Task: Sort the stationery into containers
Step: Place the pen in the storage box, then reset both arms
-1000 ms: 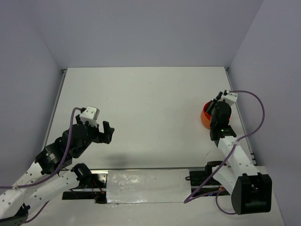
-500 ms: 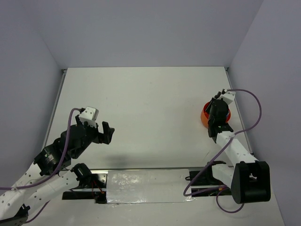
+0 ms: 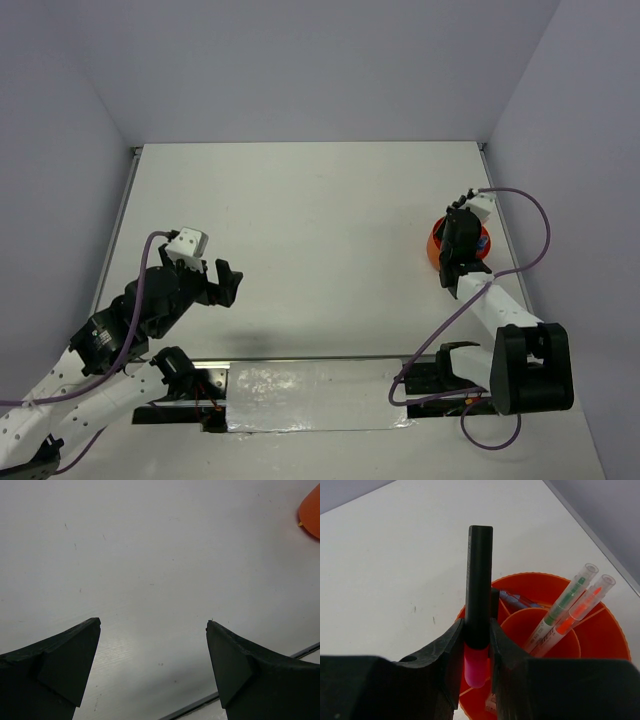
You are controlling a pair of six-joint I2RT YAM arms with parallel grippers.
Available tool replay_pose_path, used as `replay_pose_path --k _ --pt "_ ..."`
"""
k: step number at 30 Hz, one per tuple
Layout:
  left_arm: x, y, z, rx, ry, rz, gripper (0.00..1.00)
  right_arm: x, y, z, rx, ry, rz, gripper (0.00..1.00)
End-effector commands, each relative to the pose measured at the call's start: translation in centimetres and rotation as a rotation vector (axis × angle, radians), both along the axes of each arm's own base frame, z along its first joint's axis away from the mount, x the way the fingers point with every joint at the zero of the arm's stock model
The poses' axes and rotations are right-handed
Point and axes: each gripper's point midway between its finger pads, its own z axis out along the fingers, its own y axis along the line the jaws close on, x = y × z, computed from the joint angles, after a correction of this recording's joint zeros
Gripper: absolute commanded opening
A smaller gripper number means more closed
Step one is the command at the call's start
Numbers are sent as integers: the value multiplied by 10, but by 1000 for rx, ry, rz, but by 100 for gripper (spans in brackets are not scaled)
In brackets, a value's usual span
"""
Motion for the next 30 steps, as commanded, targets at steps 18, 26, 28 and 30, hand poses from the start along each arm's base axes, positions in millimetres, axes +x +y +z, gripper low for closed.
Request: replay_pose_path --k 18,26,28,30 --pt "1 5 15 -42 -60 20 99 4 -3 20 2 -76 -18 57" --pt "9 14 8 -10 -17 113 99 -14 48 115 24 -233 221 99" --pt "16 32 10 5 -7 241 99 -25 62 122 23 -197 288 100" --pt "22 50 -2 71 46 367 99 -38 72 154 22 -213 346 100"
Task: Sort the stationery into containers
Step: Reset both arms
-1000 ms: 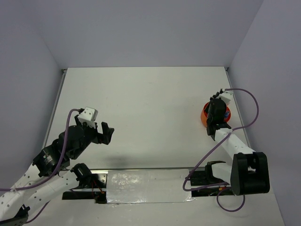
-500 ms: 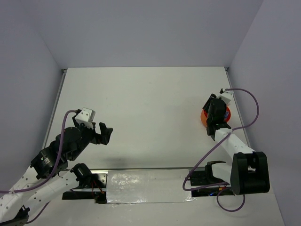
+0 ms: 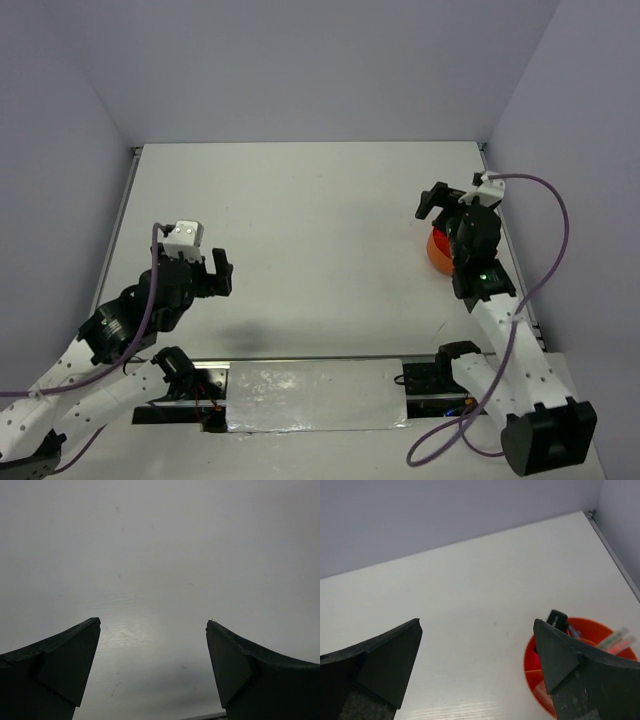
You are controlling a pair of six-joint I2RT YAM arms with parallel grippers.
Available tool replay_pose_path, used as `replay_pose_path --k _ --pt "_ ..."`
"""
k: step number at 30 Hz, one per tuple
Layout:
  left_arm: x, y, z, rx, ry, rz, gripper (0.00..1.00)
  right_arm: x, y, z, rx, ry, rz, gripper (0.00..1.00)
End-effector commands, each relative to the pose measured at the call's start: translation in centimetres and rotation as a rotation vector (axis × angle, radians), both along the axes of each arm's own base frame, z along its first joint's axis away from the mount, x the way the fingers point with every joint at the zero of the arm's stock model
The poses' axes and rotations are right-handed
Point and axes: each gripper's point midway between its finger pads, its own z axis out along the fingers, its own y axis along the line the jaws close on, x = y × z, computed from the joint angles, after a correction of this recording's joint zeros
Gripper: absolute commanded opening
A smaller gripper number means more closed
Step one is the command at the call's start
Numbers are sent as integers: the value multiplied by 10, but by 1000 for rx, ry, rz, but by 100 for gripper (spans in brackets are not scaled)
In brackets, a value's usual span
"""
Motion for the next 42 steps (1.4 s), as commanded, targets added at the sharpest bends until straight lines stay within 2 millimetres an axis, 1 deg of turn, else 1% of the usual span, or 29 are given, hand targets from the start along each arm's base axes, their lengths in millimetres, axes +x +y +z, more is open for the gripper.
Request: replay_pose_path --k 1,2,3,4,5,6,7,8,9,10,11,12,13,14,15,16,18,19,20,21,22,23,24,26,27,30,35,42 --pt "15 36 8 16 7 275 99 -29 20 27 -28 81 122 100" --pt "20 43 4 35 34 330 99 -37 25 46 -34 76 155 100" --pt "24 47 3 31 42 359 99 -44 28 44 -42 114 178 100" --pt "28 47 4 15 51 367 99 -59 32 28 -49 207 205 100" --pt "34 58 4 6 61 418 99 -68 38 38 -57 201 249 100" --pt "41 53 8 -34 56 397 99 -81 40 30 -65 250 274 100" --pt "45 57 9 -38 55 408 99 -89 44 33 -65 247 295 100" --pt "50 67 11 -42 55 451 99 -100 44 47 -62 202 306 100" --pt "52 71 17 -49 45 463 99 -110 44 49 -59 204 322 100" --pt "52 77 21 -41 38 483 99 -118 44 57 -55 180 329 100" --pt "51 84 25 -34 29 508 99 -131 41 75 -59 114 332 100" --pt "49 88 32 -30 12 522 99 -140 40 80 -64 104 338 100" --pt "41 96 37 -22 -12 549 99 -153 35 96 -73 47 334 100" --pt "37 100 38 -16 -23 559 99 -159 33 101 -79 34 334 100" --pt "33 105 40 -12 -39 571 99 -167 30 101 -88 39 328 100" --pt "24 111 45 -21 -66 587 99 -177 26 110 -94 1 318 100" --pt "16 113 41 -27 -72 583 99 -186 20 110 -100 -5 301 100" --pt "10 114 43 -46 -89 572 99 -193 19 112 -99 -22 300 100" --pt "7 113 37 -49 -86 566 99 -199 17 112 -98 -30 300 100" --pt "2 114 39 -69 -111 556 99 -201 16 111 -101 -33 298 100" --pt "1 113 37 -80 -120 547 99 -203 15 109 -105 -33 293 100" --pt "2 111 31 -91 -125 538 99 -204 14 106 -107 -23 289 100" --pt "-1 110 33 -103 -146 523 99 -204 12 101 -113 -18 280 100" --pt "-1 107 38 -119 -168 500 99 -203 10 96 -115 -8 269 100" --pt "0 106 37 -119 -174 497 99 -203 9 90 -117 1 268 100" --pt "4 102 33 -109 -150 476 99 -202 7 83 -117 9 256 100" --pt "8 98 28 -95 -123 461 99 -203 5 79 -118 9 247 100" --pt "8 97 29 -101 -133 458 99 -205 6 83 -113 -10 248 100"
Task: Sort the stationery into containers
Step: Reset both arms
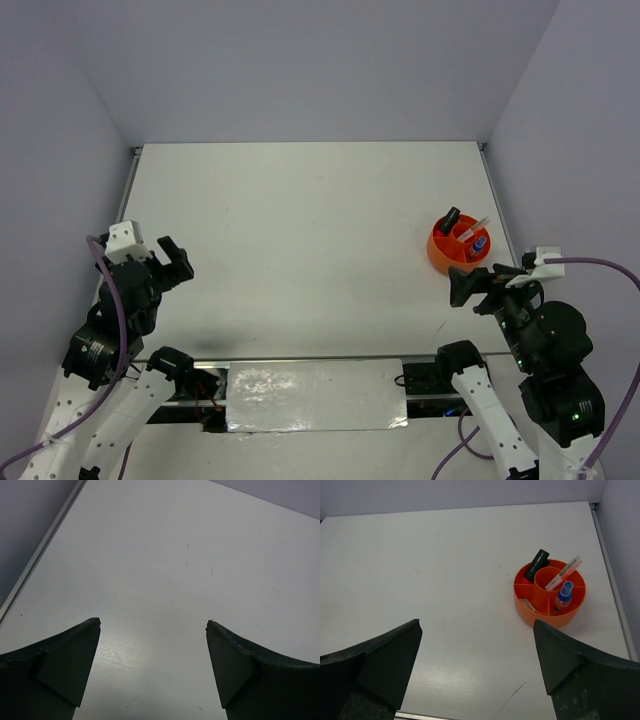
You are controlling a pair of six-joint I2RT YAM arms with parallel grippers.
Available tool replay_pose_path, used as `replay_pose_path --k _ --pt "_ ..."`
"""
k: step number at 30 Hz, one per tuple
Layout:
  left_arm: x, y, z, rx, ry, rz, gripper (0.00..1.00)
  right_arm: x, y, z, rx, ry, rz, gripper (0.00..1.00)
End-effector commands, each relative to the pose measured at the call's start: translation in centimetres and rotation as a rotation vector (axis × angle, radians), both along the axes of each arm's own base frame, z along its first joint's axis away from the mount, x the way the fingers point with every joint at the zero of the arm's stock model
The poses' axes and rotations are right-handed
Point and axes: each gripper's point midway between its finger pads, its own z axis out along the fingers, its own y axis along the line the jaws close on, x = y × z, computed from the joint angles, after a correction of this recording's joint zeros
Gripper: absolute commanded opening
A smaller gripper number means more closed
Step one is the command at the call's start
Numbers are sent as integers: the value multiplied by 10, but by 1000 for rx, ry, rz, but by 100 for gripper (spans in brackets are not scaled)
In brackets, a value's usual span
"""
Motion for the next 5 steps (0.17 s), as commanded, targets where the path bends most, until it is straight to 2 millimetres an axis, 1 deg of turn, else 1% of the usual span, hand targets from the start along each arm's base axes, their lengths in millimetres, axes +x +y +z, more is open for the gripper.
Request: replay_pose_path --k 1,5 --pt "4 -1 11 -2 -45 -6 99 -2 -1 6 -2 -33 3 100" --pt "4 -2 10 -3 -46 -10 99 -1 1 7 2 -34 9 100"
